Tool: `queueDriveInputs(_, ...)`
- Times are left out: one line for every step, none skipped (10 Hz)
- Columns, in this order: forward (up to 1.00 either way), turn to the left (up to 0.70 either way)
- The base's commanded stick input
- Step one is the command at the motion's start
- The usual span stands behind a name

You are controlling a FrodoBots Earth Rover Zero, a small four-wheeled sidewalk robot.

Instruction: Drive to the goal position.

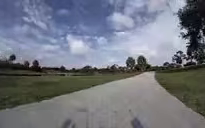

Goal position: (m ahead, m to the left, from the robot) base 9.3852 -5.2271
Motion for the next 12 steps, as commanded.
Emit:
queueDriveInputs(0.69,0.03)
queueDriveInputs(0.69,0.03)
queueDriveInputs(0.69,0.03)
queueDriveInputs(0.69,0.03)
queueDriveInputs(0.69,0.03)
queueDriveInputs(0.69,0.03)
queueDriveInputs(0.69,0.03)
queueDriveInputs(0.69,0.03)
queueDriveInputs(0.69,0.03)
queueDriveInputs(0.69,0.03)
queueDriveInputs(0.69,0.03)
queueDriveInputs(0.69,0.03)
